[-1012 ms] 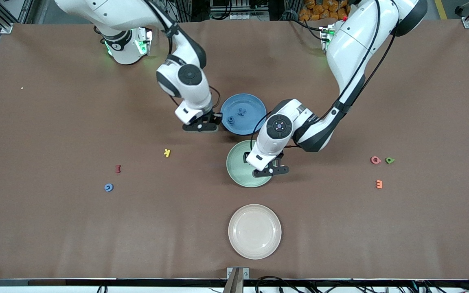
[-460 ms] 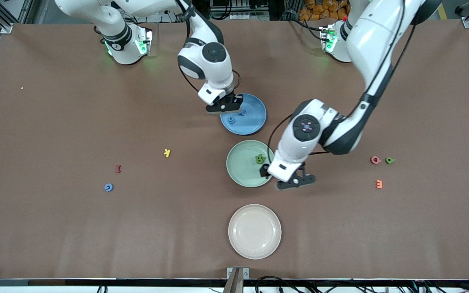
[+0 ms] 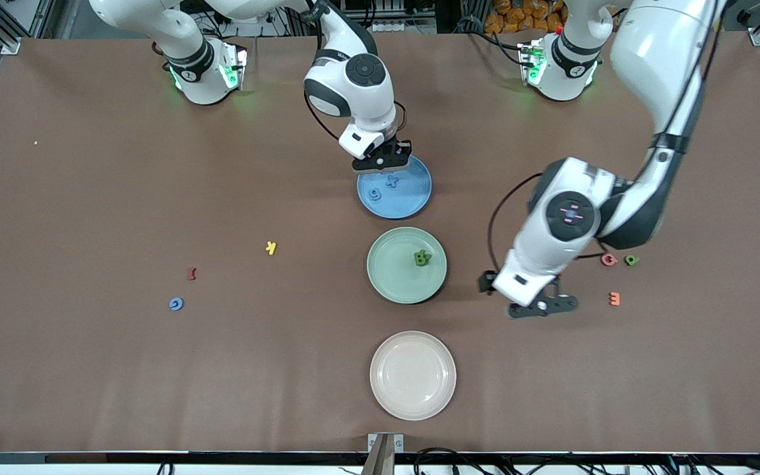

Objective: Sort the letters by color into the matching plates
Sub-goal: 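Open the left gripper over the green plate while the right gripper drops the m, then move both grippers back toward the remaining letters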

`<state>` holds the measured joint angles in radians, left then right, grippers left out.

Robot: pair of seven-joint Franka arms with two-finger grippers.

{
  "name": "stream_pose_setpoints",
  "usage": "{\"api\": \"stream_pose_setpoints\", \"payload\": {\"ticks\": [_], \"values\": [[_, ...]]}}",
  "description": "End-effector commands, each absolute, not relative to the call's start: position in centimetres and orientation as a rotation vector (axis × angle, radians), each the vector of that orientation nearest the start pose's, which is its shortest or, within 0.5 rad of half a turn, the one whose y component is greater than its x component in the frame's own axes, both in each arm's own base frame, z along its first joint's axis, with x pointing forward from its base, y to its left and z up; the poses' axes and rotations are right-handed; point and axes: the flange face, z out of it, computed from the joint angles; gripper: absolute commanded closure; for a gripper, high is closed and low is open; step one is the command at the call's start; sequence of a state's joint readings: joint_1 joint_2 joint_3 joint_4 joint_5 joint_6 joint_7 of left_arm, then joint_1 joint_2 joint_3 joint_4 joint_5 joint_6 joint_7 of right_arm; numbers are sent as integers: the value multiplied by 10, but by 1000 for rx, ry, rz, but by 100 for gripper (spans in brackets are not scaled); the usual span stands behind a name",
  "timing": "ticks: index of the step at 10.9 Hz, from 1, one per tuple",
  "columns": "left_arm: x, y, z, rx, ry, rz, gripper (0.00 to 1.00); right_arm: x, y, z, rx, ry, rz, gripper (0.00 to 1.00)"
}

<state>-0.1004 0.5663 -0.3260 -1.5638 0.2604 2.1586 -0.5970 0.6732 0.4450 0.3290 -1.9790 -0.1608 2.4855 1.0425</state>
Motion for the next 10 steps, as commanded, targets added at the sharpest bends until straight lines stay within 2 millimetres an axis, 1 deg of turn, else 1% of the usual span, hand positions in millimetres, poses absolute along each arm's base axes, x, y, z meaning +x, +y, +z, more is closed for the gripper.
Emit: {"api": "stream_pose_setpoints", "payload": {"ticks": [1, 2, 3, 4, 5, 6, 7, 8, 9, 10], "values": [[652, -176, 338, -3074, 161, -86, 0, 348, 523, 261, -3053, -35, -7, 0], [655, -155, 338, -3065, 247, -75, 0, 348, 519, 260, -3079, -45, 12, 0], [655, -131, 334, -3051, 336, -50, 0, 350, 516, 262, -3093, -44, 18, 0], [655, -110, 327, -3048, 400, -19, 0, 356, 510, 264, -3105, -28, 18, 0], [650, -88, 318, -3051, 401, 15, 0, 370, 499, 268, -3113, -30, 13, 0], [648, -67, 313, -3061, 401, 33, 0, 388, 484, 275, -3112, -66, -1, 0], [646, -46, 305, -3067, 426, 63, 0, 403, 469, 276, -3133, -69, 9, 0], [644, -29, 298, -3069, 427, 83, 0, 426, 447, 280, -3143, -42, 3, 0], [641, -26, 295, -3059, 453, 97, 0, 449, 425, 286, -3140, -42, -13, 0], [639, -20, 293, -3046, 510, 106, 0, 469, 404, 287, -3139, -30, -17, 0]]}}
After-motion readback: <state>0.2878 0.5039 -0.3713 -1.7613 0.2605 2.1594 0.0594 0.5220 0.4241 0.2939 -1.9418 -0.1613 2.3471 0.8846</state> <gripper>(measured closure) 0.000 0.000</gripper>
